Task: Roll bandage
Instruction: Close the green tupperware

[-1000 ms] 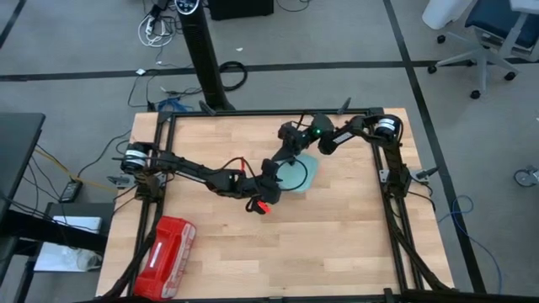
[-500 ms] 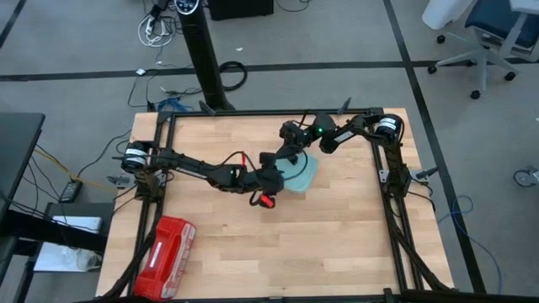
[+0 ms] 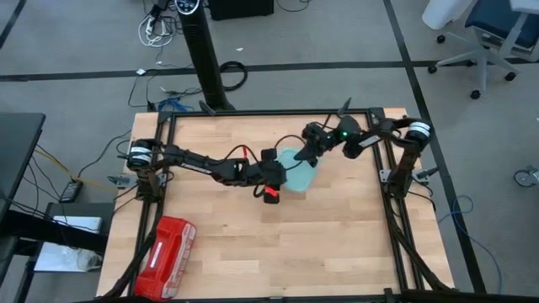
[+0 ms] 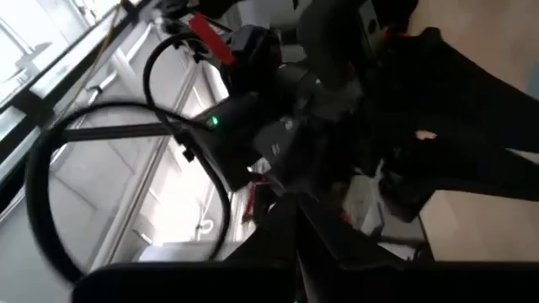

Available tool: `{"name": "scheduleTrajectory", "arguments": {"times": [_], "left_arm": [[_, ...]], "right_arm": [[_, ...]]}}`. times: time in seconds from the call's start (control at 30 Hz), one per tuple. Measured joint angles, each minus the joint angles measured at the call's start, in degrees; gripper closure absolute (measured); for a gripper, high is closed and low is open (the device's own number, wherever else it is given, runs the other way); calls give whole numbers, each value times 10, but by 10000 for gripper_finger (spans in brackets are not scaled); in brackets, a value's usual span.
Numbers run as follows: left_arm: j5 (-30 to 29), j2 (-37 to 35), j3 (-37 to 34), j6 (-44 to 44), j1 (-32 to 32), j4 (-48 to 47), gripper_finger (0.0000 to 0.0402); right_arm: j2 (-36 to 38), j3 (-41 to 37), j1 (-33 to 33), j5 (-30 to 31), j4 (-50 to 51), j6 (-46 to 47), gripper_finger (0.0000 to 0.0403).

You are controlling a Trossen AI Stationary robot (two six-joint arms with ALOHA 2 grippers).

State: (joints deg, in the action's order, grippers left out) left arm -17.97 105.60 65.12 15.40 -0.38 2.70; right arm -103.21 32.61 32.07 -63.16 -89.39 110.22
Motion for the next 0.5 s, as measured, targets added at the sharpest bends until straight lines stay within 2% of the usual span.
{"name": "scheduleTrajectory", "arguments": {"times": [0.1, 0.23, 0.5], "left_arm": [[11, 0, 1, -31, 8, 5, 225], [28, 3, 31, -65, 21, -35, 225], [61, 19, 53, -121, 41, -65, 225]], "right_arm": [[26, -39, 4, 14, 0, -22, 395], [32, -71, 3, 14, 1, -45, 395], [34, -81, 3, 17, 0, -77, 395]]}}
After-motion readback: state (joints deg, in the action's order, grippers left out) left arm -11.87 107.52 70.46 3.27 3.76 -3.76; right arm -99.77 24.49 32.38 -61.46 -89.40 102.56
